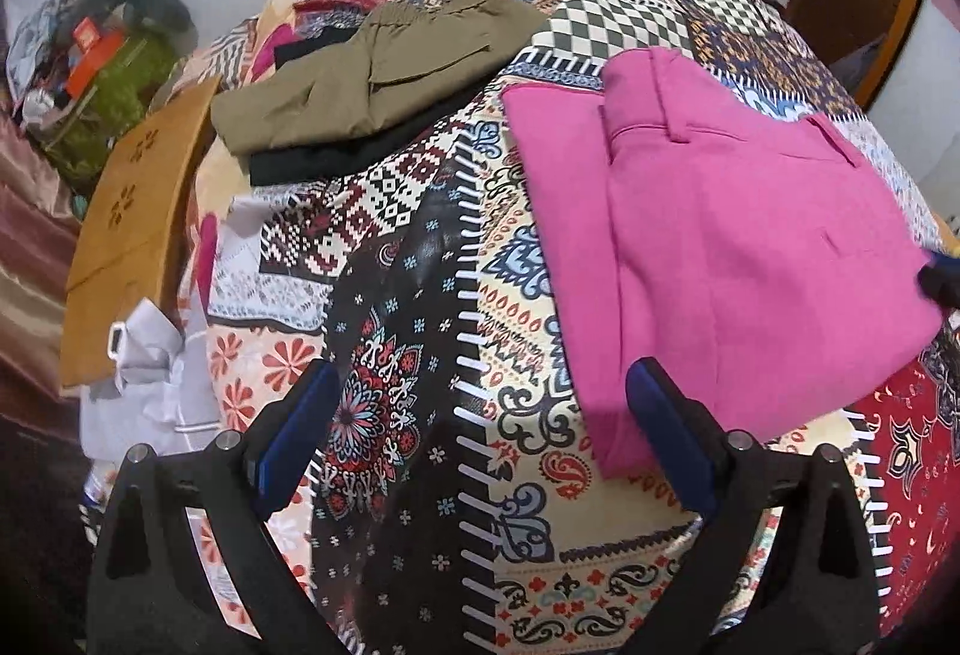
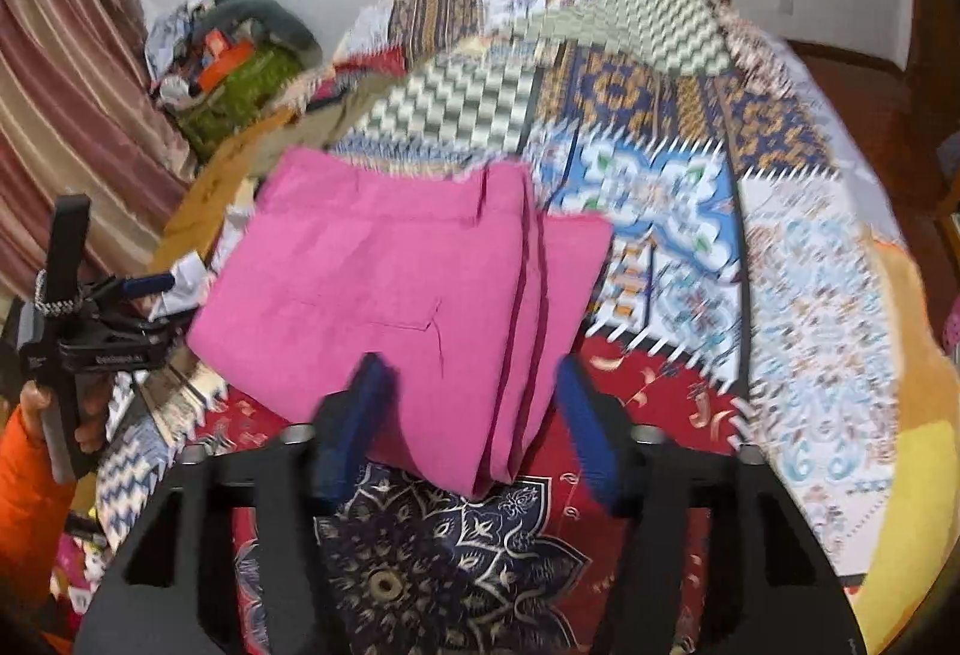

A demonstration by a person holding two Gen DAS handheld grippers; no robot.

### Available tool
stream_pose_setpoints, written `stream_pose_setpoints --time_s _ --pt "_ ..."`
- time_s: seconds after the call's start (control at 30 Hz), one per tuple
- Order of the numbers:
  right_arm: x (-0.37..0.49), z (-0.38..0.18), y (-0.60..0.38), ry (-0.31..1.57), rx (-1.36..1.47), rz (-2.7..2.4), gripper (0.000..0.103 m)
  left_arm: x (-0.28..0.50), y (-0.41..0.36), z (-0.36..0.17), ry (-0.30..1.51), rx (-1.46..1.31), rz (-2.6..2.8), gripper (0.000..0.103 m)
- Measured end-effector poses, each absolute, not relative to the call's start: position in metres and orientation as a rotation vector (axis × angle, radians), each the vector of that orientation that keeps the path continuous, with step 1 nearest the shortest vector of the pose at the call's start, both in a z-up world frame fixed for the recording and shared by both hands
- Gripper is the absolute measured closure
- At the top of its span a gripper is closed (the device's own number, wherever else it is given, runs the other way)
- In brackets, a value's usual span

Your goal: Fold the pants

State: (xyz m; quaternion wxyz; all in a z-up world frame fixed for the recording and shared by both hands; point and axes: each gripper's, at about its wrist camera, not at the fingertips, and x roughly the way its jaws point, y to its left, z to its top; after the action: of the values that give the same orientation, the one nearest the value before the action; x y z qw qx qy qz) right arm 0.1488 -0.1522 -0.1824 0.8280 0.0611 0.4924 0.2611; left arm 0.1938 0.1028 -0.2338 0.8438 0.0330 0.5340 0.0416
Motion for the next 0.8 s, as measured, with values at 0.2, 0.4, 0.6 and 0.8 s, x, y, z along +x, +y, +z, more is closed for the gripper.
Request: stream_pose_setpoints --time_s 0.2,0.4,0.6,0.8 --pt "0.143 -0.186 -0.157 1.048 0.129 0.600 0.065 0.186 0.115 -0.236 1.126 0.009 0.111 0.005" --pt "0.139 -0.172 -0.160 1.043 0.058 0.572 0.065 0.186 0.123 -0.215 1.103 -0.014 0.125 0.006" --pt "0.158 -0.163 -0.165 1.017 0.066 0.528 0.065 0.211 0.104 -0.181 1.018 0.030 0.065 0.006" --pt "0.186 -0.161 -0.153 1.009 0.072 0.550 0.065 0.253 0.078 -0.172 0.980 0.059 0.007 0.006"
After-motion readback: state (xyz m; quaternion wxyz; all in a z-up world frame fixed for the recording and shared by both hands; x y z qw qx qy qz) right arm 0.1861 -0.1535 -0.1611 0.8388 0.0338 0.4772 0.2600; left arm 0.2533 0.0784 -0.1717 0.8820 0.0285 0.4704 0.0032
